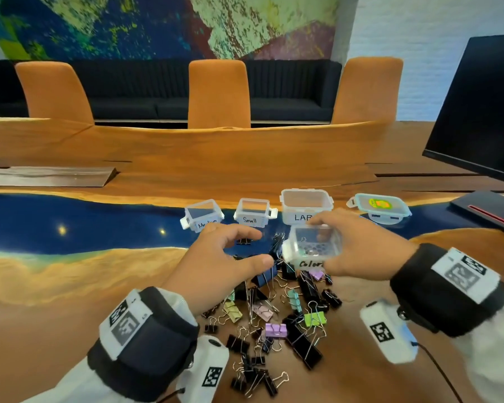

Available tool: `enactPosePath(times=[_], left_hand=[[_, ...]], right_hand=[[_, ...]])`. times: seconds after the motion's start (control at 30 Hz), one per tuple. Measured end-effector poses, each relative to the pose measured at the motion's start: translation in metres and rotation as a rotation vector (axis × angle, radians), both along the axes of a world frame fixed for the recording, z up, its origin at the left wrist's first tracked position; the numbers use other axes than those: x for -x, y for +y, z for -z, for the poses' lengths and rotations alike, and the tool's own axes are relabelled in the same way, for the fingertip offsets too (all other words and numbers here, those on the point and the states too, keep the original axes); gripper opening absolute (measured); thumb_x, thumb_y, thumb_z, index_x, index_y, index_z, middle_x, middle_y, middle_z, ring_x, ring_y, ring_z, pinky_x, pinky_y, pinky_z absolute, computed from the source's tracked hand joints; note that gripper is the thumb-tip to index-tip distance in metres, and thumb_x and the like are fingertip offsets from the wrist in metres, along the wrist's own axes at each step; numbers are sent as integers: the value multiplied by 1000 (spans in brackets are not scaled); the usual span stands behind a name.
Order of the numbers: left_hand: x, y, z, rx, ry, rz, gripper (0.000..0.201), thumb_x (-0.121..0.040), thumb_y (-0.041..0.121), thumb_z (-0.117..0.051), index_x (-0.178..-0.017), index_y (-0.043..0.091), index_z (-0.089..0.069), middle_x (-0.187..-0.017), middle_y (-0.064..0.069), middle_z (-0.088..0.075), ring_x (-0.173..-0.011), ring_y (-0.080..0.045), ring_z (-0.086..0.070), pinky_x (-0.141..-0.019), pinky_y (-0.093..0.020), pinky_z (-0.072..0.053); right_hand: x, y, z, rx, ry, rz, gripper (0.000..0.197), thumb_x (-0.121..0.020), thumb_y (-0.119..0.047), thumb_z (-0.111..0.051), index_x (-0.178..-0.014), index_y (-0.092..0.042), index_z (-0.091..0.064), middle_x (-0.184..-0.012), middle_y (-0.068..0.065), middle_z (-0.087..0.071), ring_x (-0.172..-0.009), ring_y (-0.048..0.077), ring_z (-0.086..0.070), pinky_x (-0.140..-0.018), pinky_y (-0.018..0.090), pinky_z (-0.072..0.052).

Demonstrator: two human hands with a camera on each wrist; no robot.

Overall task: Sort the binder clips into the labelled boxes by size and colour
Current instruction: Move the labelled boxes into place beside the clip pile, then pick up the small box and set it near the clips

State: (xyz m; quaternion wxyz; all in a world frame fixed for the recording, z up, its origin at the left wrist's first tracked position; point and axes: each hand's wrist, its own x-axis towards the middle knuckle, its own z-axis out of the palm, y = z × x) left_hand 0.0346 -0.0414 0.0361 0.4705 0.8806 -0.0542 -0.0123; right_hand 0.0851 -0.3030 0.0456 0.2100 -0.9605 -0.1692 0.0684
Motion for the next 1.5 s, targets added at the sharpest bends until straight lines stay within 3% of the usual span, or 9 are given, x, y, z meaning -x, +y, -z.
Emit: enactPosePath(times=[0.2, 0.4, 0.6, 0.73, 0.87, 1.03, 1.27, 1.4, 1.5], left_hand=[[0, 21, 6, -41, 11, -45, 29, -83, 50, -75, -111, 47, -66, -127, 21, -50, -119, 5, -47, -97, -28, -39], [0, 37, 10, -121, 38, -37, 27, -83, 52, -74, -107, 45, -67, -118, 21, -53, -110, 8, -48, -83, -20, -38], [0, 46, 12, -130, 38, -31, 20, -80, 49, -77, -91, 34, -72, -87, 9, -70, -82, -3, -64, -72, -19, -46], [-1, 54, 13, -209, 50, 45, 17, -82, 43, -78, -84, 27, -71, -79, 17, -71, -69, 2, -62, -65, -11, -45], [-4, 62, 15, -337, 94, 109, 14, -80, 37, -82, -82, 30, -70, -79, 16, -71, -68, 3, -62, -68, -14, -46], [-1, 50, 17, -597, 210, 241, 17, -79, 35, -82, -91, 30, -71, -88, 8, -68, -77, -7, -62, -72, -24, -51], [2, 34, 25, -933, 231, 338, 32, -89, 37, -73, -121, 40, -65, -93, 18, -63, -82, 0, -55, -61, -14, -35], [3, 32, 27, -912, 209, 335, 17, -92, 35, -70, -109, 33, -70, -80, 20, -54, -70, 4, -47, -58, -13, -29], [2, 39, 23, -760, 196, 329, 7, -89, 34, -73, -97, 32, -73, -84, 16, -66, -77, 0, -58, -64, -15, -39]], right_hand=[[-69, -43, 22, 135, 19, 262, 79, -67, -23, -82, -139, -32, -51, -136, -2, -57, -108, 20, -60, -93, 35, -53], [-95, -49, 40, 214, 99, 298, 87, -70, -20, -87, -146, -27, -46, -140, 1, -58, -120, 22, -58, -102, 38, -48], [-92, -50, 40, 196, 75, 314, 86, -64, -25, -92, -139, -29, -50, -138, 4, -58, -112, 24, -59, -100, 41, -49], [-78, -56, 23, 224, 29, 323, 91, -61, -37, -93, -140, -29, -50, -142, 0, -55, -121, 24, -55, -97, 35, -44], [-50, -47, 4, 6, 31, 274, 77, -67, -44, -88, -135, -33, -54, -138, -6, -56, -120, 19, -57, -88, 33, -41], [-8, -14, 2, -371, 67, 173, 82, -51, -68, -78, -127, -43, -58, -130, -19, -59, -111, 4, -63, -99, 40, -51], [19, 26, 17, -612, 149, 105, 69, -56, -60, -75, -122, -43, -62, -126, -20, -61, -105, 3, -67, -99, 38, -52], [25, 43, 20, -649, 151, 73, 55, -65, -50, -76, -118, -40, -62, -123, -20, -62, -97, -4, -68, -83, 19, -53], [30, 50, 25, -683, 148, 59, 41, -75, -33, -81, -113, -35, -66, -117, -16, -67, -95, 0, -70, -82, 23, -56]])
